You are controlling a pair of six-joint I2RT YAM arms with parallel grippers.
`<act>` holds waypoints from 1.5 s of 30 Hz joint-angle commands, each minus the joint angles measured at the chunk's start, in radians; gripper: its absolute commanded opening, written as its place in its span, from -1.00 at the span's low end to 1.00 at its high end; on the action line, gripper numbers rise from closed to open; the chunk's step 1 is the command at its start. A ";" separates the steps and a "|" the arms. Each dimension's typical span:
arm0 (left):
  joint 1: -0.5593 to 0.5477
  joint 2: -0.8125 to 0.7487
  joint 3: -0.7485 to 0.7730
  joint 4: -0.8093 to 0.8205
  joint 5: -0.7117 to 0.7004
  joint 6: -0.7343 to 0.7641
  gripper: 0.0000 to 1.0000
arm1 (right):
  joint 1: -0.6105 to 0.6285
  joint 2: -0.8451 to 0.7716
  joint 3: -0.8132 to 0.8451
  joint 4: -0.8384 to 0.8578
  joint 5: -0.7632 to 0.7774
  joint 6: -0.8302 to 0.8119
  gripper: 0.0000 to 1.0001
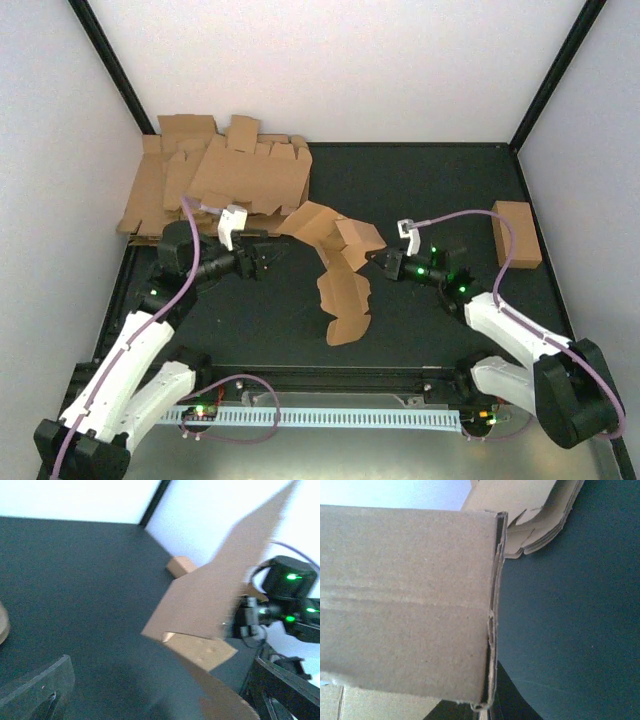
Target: Fold the paper box
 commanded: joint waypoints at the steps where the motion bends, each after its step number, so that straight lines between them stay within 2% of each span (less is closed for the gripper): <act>1: 0.004 -0.027 -0.053 0.267 0.201 -0.025 0.97 | -0.021 0.031 0.024 0.057 -0.100 0.076 -0.96; 3: 0.000 -0.013 -0.094 0.354 0.224 -0.065 0.93 | -0.022 0.039 0.035 0.047 -0.112 0.077 -0.96; 7: -0.029 0.047 -0.106 0.400 0.211 -0.073 0.80 | -0.023 0.045 0.047 0.048 -0.135 0.087 -0.96; 13: -0.133 0.139 -0.099 0.473 0.093 -0.061 0.63 | -0.022 0.098 0.037 0.062 -0.166 0.097 -0.96; 16: -0.161 0.172 -0.109 0.515 0.051 -0.063 0.48 | -0.022 0.150 0.007 0.137 -0.199 0.123 -0.97; 22: -0.208 0.239 -0.113 0.554 -0.033 -0.046 0.08 | -0.022 0.232 -0.012 0.218 -0.228 0.131 -0.96; 27: -0.225 0.270 -0.135 0.596 -0.082 -0.078 -0.56 | -0.022 0.254 -0.002 0.210 -0.207 0.107 -0.96; 31: -0.250 0.277 -0.169 0.630 -0.136 -0.128 -0.81 | -0.021 0.267 -0.010 0.234 -0.155 0.097 -0.93; 36: -0.272 0.292 -0.221 0.662 -0.172 -0.192 -0.91 | -0.021 0.341 -0.047 0.365 -0.127 0.129 -0.86; 38: -0.276 0.294 -0.248 0.677 -0.184 -0.210 -0.91 | -0.021 0.379 -0.075 0.443 -0.118 0.147 -0.75; 45: -0.277 0.351 -0.376 0.845 -0.128 -0.244 -0.93 | -0.015 0.525 -0.113 0.666 -0.097 0.178 -0.82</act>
